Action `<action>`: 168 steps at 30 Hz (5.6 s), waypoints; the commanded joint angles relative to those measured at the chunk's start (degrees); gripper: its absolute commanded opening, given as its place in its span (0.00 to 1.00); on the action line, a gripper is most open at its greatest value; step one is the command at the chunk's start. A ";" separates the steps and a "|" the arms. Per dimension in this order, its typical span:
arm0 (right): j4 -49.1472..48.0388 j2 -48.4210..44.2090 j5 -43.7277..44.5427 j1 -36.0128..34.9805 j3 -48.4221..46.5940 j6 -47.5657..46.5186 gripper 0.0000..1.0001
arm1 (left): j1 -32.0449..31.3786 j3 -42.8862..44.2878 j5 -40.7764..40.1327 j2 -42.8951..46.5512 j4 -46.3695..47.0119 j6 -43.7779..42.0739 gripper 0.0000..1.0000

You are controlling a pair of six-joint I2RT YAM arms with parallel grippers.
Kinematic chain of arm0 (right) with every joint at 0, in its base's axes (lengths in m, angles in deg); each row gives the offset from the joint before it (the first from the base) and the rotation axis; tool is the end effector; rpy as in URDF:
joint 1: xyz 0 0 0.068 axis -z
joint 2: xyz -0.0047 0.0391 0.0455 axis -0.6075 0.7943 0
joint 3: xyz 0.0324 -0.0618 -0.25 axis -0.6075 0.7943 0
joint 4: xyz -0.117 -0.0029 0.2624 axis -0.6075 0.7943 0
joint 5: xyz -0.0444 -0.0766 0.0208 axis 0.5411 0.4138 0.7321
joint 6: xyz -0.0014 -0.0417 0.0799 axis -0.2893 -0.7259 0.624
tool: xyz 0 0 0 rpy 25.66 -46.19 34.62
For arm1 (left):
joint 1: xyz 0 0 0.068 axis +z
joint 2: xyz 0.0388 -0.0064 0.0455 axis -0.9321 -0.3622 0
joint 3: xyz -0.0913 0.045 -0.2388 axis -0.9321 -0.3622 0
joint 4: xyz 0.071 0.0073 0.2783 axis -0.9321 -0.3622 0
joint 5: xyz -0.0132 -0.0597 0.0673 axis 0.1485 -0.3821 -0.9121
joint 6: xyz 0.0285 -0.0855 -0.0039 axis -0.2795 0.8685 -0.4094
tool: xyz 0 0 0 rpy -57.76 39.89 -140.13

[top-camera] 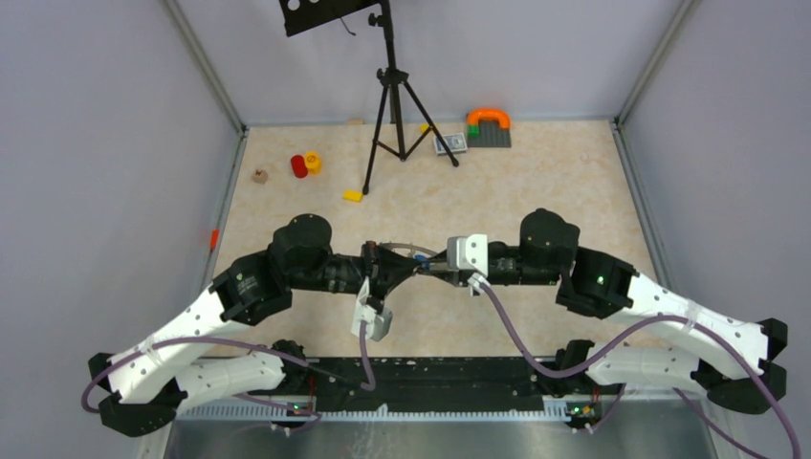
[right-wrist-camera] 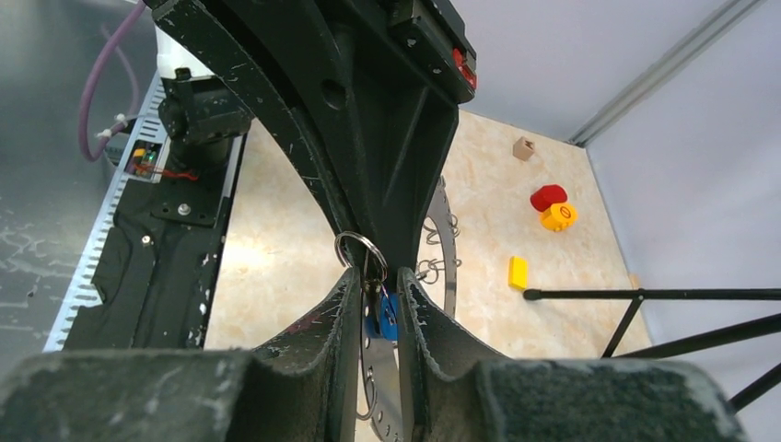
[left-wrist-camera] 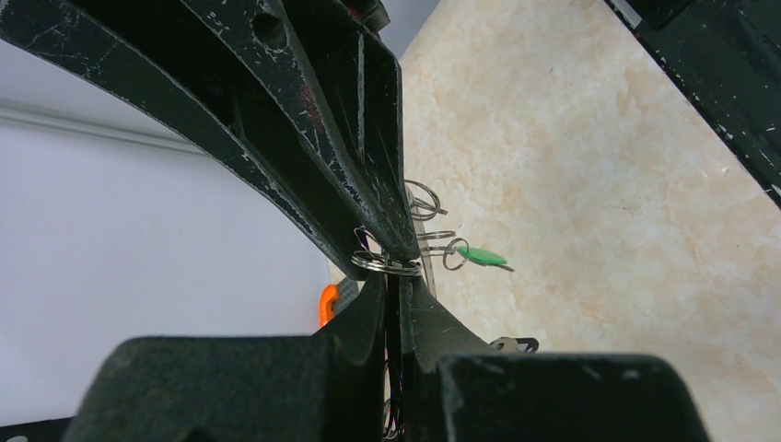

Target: Remove the keys from the keyring

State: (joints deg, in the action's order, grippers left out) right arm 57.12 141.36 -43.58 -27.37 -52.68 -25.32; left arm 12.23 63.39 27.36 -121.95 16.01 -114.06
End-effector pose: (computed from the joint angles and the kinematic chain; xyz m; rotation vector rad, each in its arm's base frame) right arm 0.0950 0.2662 0.3941 -1.4504 1.0276 0.7759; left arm 0.0985 -0.2233 0.3875 1.7808 0.5427 -0.3711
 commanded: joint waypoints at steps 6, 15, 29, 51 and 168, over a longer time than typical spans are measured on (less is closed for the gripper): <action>4.12 -2.01 3.20 -1.19 -0.13 -0.27 0.47 | 0.12 2.95 -1.37 1.41 3.92 -0.77 0.00; 0.44 -0.90 4.63 -1.16 1.01 -0.18 0.27 | 0.11 3.23 -0.21 1.13 3.59 -0.44 0.00; -2.63 0.33 4.04 -1.15 1.70 3.20 0.12 | 0.16 3.12 2.06 1.94 3.82 1.58 0.00; -4.01 -1.11 3.25 -1.16 1.00 8.00 0.00 | 0.12 1.94 1.49 2.54 5.05 2.25 0.11; 25.48 9.99 0.12 -1.15 -27.38 16.46 0.00 | 0.11 1.61 8.06 4.25 3.45 7.66 0.53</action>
State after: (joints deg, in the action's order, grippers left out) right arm 85.97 152.62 -41.72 -27.74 -76.94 -10.23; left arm 12.41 64.35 36.02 -116.99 19.44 -105.80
